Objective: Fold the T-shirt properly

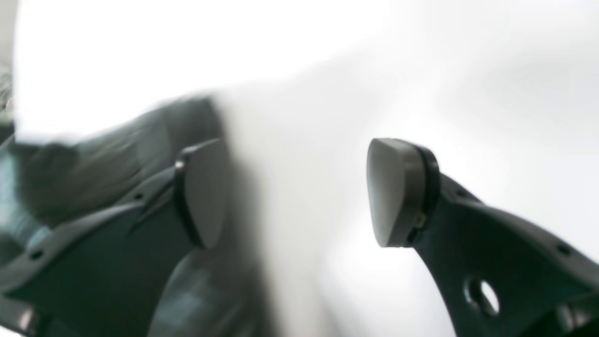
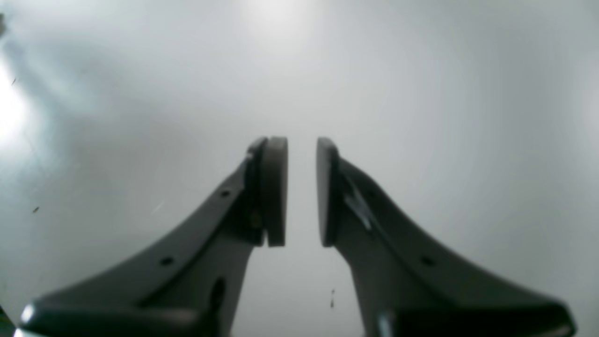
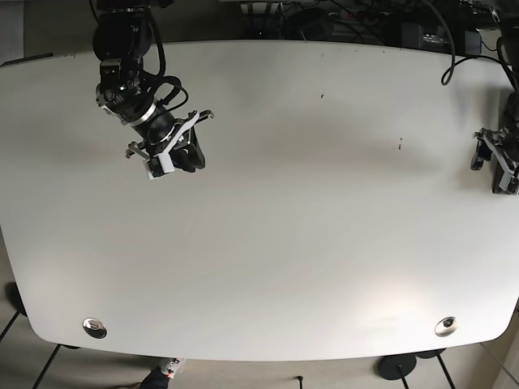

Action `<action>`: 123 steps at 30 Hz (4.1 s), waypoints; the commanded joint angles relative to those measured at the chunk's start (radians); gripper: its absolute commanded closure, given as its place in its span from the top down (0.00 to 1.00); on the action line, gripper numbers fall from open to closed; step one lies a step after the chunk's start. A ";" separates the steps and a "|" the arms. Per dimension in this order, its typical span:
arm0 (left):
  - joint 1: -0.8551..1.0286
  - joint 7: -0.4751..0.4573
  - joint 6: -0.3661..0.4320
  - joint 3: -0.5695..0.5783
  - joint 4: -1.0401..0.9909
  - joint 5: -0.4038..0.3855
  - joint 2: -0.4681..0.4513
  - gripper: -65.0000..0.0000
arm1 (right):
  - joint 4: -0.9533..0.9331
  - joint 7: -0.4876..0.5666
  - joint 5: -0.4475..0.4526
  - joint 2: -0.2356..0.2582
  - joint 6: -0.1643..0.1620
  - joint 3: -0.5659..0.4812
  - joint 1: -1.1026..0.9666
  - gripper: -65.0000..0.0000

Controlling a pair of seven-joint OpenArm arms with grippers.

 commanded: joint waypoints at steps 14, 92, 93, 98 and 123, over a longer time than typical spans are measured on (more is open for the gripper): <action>0.364 -0.041 0.313 -0.091 0.731 0.340 0.736 0.59 | -0.008 0.536 -0.258 -0.056 0.002 0.055 -0.239 0.15; 0.955 -0.587 0.546 0.072 0.777 0.383 0.885 0.59 | -0.053 0.479 -0.014 0.119 0.014 0.213 -0.271 0.54; 0.945 -0.587 0.546 0.072 0.776 0.383 0.885 0.59 | -0.056 0.445 -0.014 0.119 0.019 0.210 -0.242 0.54; 0.881 -0.587 0.546 0.072 0.720 0.382 0.885 0.59 | -0.114 0.220 0.130 0.131 0.116 0.216 -0.070 0.54; 0.841 -0.587 0.544 0.069 0.704 0.385 0.882 0.59 | -0.554 0.029 0.228 0.101 0.111 -0.019 0.333 0.54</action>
